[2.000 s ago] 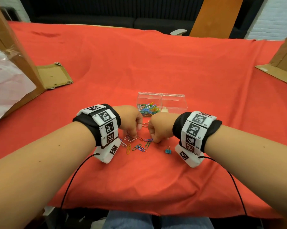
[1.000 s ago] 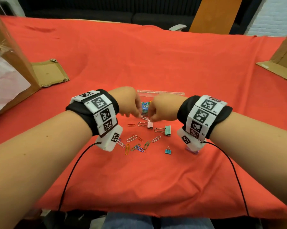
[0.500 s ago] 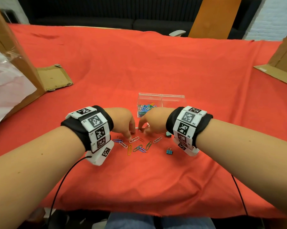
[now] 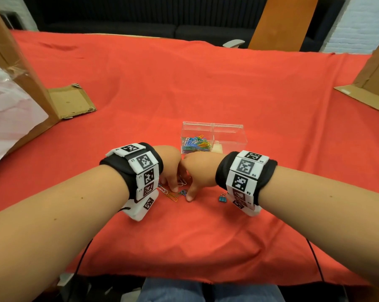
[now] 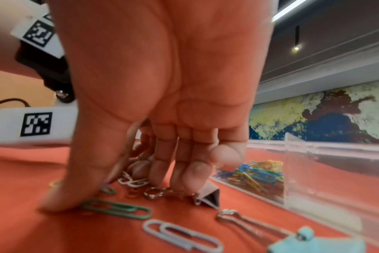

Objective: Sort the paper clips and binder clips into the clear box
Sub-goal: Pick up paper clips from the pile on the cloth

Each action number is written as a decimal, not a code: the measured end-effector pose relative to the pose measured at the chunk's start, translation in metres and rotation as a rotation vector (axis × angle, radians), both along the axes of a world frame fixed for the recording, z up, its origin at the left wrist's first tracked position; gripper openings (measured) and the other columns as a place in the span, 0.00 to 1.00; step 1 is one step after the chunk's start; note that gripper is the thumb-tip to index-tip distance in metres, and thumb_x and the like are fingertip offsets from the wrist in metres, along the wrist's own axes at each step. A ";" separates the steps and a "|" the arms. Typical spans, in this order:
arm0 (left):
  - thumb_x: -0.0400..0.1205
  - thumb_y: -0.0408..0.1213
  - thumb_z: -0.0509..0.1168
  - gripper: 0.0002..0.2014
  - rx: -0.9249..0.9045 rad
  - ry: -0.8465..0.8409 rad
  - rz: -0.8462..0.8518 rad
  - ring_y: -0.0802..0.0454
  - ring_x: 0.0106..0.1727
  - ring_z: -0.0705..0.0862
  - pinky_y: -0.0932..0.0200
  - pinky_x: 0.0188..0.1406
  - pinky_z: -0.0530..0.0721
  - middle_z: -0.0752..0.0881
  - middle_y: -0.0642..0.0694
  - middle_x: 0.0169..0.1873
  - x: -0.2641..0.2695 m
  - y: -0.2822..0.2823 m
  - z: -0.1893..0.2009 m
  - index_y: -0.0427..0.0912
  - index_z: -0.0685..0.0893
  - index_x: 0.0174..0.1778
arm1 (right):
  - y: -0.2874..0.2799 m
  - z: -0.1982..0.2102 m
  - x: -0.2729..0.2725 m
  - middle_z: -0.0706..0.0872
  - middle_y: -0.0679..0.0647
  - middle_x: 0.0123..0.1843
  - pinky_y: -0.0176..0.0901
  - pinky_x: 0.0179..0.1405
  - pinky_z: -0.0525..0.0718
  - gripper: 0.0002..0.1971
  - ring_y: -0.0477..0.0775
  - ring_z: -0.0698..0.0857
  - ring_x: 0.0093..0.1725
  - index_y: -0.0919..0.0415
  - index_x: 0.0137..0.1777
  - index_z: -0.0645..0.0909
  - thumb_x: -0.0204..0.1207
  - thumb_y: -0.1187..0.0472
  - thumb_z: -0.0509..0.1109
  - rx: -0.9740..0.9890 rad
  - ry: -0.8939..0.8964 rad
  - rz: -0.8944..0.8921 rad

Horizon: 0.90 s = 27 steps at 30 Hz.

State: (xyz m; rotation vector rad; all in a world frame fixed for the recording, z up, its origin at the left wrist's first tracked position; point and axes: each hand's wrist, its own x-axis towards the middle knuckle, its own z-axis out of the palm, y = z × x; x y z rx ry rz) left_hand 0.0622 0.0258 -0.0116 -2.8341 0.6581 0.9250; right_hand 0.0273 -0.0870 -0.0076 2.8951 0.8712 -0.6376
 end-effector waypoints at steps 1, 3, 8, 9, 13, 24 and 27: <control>0.69 0.44 0.78 0.12 -0.014 0.025 0.035 0.66 0.12 0.78 0.70 0.21 0.78 0.84 0.52 0.23 0.001 0.001 -0.001 0.41 0.89 0.43 | 0.000 -0.002 0.001 0.88 0.56 0.58 0.39 0.44 0.75 0.25 0.59 0.86 0.57 0.61 0.59 0.82 0.66 0.47 0.78 0.004 -0.003 -0.008; 0.69 0.41 0.78 0.15 -0.040 0.069 0.082 0.65 0.13 0.79 0.70 0.23 0.80 0.85 0.50 0.24 0.004 0.003 -0.003 0.38 0.91 0.48 | 0.001 -0.004 0.002 0.89 0.57 0.57 0.39 0.42 0.74 0.22 0.60 0.86 0.56 0.62 0.59 0.84 0.70 0.48 0.76 0.000 -0.008 -0.014; 0.70 0.35 0.76 0.05 -0.102 0.130 0.123 0.55 0.23 0.83 0.62 0.36 0.84 0.86 0.47 0.26 0.002 0.003 -0.003 0.43 0.88 0.38 | -0.004 -0.005 0.002 0.89 0.58 0.56 0.39 0.41 0.71 0.15 0.59 0.84 0.51 0.63 0.58 0.86 0.74 0.55 0.71 0.009 -0.009 -0.046; 0.70 0.35 0.76 0.04 -0.107 0.133 0.121 0.53 0.25 0.83 0.60 0.39 0.85 0.86 0.47 0.26 0.001 0.003 -0.003 0.45 0.87 0.35 | -0.006 -0.005 0.000 0.89 0.59 0.56 0.39 0.41 0.72 0.15 0.58 0.83 0.48 0.63 0.58 0.86 0.74 0.56 0.70 -0.001 -0.005 -0.064; 0.72 0.30 0.72 0.09 -0.133 0.136 0.111 0.51 0.27 0.83 0.57 0.41 0.86 0.85 0.47 0.26 -0.001 0.003 -0.002 0.48 0.83 0.30 | -0.016 -0.004 -0.002 0.89 0.59 0.56 0.40 0.40 0.73 0.16 0.56 0.81 0.46 0.64 0.57 0.86 0.74 0.56 0.70 -0.028 0.016 -0.107; 0.69 0.28 0.69 0.07 -0.391 -0.147 0.105 0.54 0.25 0.82 0.62 0.34 0.81 0.88 0.46 0.29 0.013 -0.002 0.035 0.43 0.87 0.38 | -0.043 0.026 0.017 0.85 0.53 0.38 0.37 0.30 0.74 0.07 0.54 0.81 0.39 0.61 0.47 0.88 0.71 0.62 0.71 0.225 -0.134 -0.293; 0.70 0.29 0.71 0.06 -0.510 -0.308 0.151 0.52 0.26 0.82 0.60 0.35 0.82 0.87 0.47 0.28 0.023 -0.008 0.043 0.46 0.85 0.35 | -0.049 0.037 0.032 0.91 0.57 0.46 0.38 0.40 0.77 0.08 0.55 0.83 0.42 0.61 0.48 0.89 0.72 0.60 0.71 0.309 -0.263 -0.369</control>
